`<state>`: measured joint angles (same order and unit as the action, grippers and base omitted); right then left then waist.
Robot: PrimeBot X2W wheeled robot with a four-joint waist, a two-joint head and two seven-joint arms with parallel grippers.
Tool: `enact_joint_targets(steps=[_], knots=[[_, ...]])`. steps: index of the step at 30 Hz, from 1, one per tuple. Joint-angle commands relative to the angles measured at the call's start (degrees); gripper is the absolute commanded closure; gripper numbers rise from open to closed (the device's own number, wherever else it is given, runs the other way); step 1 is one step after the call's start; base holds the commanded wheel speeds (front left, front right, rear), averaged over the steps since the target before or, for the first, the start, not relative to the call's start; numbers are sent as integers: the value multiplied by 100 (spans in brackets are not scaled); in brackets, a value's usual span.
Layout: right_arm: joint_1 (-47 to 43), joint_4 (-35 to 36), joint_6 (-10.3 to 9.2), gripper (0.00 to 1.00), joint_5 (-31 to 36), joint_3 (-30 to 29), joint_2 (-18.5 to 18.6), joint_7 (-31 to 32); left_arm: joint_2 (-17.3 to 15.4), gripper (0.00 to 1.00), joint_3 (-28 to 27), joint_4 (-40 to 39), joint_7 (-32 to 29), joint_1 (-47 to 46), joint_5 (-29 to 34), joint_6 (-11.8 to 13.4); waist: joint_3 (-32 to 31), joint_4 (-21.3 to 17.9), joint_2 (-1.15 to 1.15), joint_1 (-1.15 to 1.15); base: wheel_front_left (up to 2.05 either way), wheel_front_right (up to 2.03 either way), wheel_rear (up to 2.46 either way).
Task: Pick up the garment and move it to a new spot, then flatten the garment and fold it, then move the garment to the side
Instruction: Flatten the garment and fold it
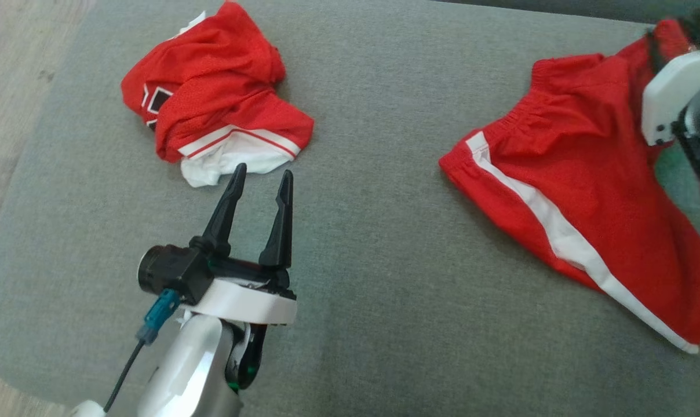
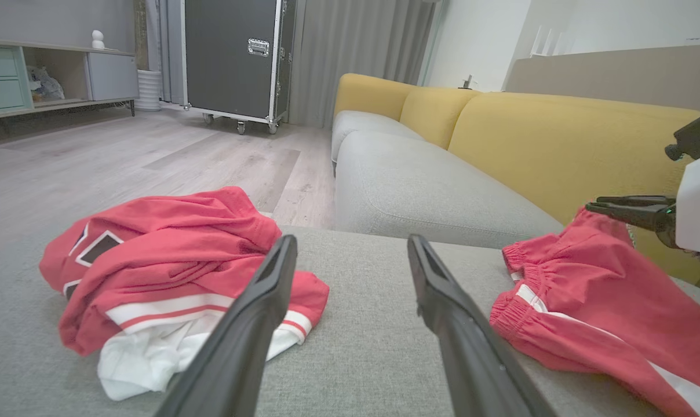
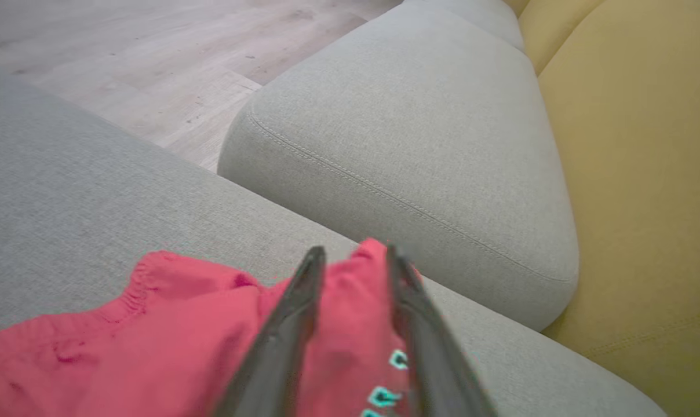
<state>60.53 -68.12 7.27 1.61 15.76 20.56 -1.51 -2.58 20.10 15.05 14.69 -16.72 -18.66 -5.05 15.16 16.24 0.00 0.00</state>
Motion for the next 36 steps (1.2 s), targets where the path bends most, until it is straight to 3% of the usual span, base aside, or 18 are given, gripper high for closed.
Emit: enact_joint_targets(steps=[1, 10, 13, 23, 30, 36], knots=[[150, 110, 22, 0, 49, -3, -113, -162, -30, 0, -214, -176, 30, -167, 18, 27, -24, -75, 0, 0, 0, 0, 0], [-313, 334, 22, 0, -333, -596, -621, -1249, -30, 0, -489, -181, 30, -61, 182, -17, -465, -653, 0, 0, 0, 0, 0], [-778, 884, 22, 0, -582, -904, -841, -1339, -30, 0, -614, -195, 30, 32, 184, -30, -710, -901, 0, 0, 0, 0, 0], [-3781, 4125, 22, 0, -1074, -1533, -1651, -1348, -30, 0, -979, -286, 30, 457, 37, -25, -1354, -1633, 0, 0, 0, 0, 0], [-5180, 4884, 22, 0, -1748, -1303, -1765, -1348, -30, 0, -1050, -246, 31, 696, 59, -55, -1477, -1868, 0, 0, 0, 0, 0], [-5483, 5025, 22, 0, -1861, -1193, -1767, -1348, -30, 0, -1065, -164, 31, 704, 123, -97, -1426, -1981, 0, 0, 0, 0, 0]])
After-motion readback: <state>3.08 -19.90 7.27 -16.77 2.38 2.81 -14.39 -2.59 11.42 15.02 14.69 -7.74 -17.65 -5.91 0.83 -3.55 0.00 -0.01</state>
